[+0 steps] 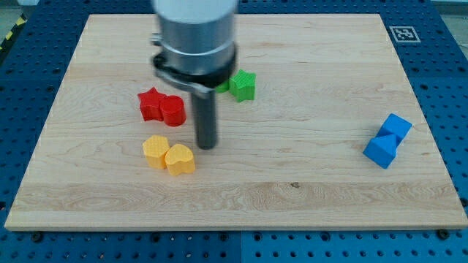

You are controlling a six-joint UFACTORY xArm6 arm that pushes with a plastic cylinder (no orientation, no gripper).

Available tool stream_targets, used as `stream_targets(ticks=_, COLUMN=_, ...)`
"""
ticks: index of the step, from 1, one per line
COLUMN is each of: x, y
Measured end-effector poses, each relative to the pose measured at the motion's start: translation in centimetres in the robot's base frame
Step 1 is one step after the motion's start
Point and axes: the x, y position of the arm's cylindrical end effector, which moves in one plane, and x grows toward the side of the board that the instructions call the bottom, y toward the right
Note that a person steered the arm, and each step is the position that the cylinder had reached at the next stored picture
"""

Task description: Move the yellow blocks towards the bottom center of the board

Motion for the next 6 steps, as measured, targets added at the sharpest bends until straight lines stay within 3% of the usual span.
stream_targets(ticks=1, x=-2.3, y=-4.5)
stream_targets(ticks=3, x=-1.8, y=-7.9)
stream_targets(ticks=6, x=1.2, y=-6.6)
